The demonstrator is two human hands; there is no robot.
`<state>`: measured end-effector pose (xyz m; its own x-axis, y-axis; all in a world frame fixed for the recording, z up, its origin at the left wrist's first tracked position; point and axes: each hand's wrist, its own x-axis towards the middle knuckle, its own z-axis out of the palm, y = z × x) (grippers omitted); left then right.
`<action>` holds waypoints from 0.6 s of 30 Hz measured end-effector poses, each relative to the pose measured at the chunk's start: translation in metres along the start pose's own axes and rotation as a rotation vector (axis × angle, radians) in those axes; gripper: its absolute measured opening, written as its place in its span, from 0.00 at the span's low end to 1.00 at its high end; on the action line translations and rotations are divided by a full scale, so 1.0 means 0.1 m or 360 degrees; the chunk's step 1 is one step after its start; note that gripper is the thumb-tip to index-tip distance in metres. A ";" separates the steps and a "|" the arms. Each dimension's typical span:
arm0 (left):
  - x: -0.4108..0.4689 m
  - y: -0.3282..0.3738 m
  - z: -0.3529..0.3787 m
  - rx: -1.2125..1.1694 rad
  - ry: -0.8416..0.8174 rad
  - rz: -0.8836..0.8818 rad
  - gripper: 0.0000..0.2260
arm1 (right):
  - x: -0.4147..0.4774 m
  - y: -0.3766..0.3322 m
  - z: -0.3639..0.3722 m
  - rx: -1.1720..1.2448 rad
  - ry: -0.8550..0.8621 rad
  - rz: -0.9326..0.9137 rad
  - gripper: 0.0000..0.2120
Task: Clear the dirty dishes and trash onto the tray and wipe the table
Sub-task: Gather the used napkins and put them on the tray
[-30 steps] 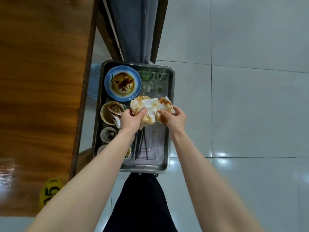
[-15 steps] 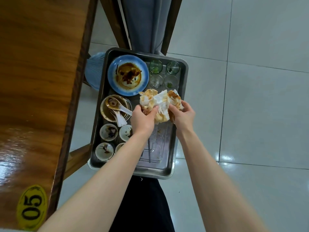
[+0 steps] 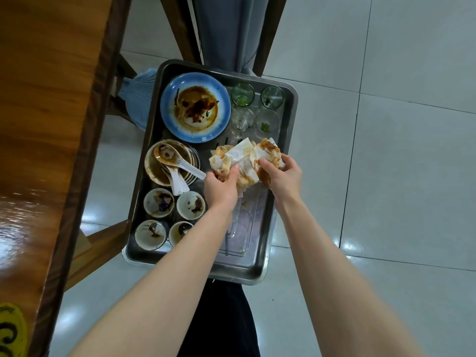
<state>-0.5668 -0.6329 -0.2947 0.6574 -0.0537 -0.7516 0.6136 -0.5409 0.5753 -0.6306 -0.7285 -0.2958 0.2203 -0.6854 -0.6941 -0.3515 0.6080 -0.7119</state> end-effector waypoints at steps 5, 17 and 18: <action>0.13 -0.04 0.03 -0.0015 0.0005 0.0032 0.20 | 0.08 0.06 0.06 -0.0063 -0.0042 -0.0030 0.19; 0.06 -0.09 0.04 -0.0228 -0.0176 -0.0039 0.31 | 0.07 0.06 0.00 -0.0133 -0.0109 -0.0071 0.30; 0.05 -0.09 0.03 -0.0245 -0.0191 -0.0048 0.32 | 0.06 0.06 -0.02 -0.0137 -0.0111 -0.0083 0.30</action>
<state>-0.5706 -0.6312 -0.3042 0.5863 -0.1439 -0.7972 0.6982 -0.4094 0.5873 -0.6335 -0.7299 -0.3033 0.3021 -0.6837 -0.6643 -0.4143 0.5334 -0.7375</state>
